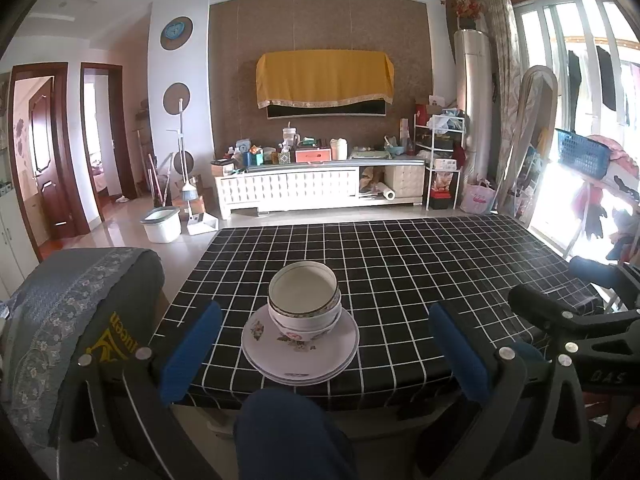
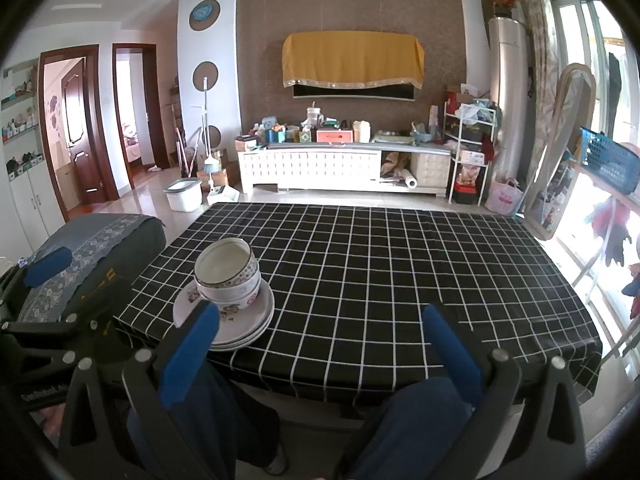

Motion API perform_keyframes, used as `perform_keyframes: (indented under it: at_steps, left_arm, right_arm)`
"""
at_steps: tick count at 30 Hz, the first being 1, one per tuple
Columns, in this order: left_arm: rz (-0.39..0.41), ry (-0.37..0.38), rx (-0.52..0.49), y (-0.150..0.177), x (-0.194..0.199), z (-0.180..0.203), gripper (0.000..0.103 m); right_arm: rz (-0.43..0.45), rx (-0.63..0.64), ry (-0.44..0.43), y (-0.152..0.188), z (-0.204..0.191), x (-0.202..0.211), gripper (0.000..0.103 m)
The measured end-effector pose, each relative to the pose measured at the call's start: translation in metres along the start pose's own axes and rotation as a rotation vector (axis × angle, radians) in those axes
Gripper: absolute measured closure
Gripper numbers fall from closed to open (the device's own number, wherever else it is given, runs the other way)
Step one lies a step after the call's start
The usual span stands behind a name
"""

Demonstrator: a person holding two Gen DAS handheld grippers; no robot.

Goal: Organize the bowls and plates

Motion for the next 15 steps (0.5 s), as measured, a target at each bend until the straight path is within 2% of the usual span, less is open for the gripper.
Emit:
perform_keyframes:
  at_steps: [15]
  left_arm:
    - [-0.006,-0.009,-0.009,-0.0005,0.0001,0.0007,0.000]
  right_arm:
    - [-0.004,-0.006,0.003,0.0000,0.0033,0.0023,0.000]
Point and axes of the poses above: each gripper's, at about its wrist camera, not at the fingertips, and x roughly against the way its jaws point, z to its right, y to its underside, the point moved 5 cm from there along -x, roughly the way its jaws point, and after that the axes turned 2 degrees about x, right-handed, at the moved point
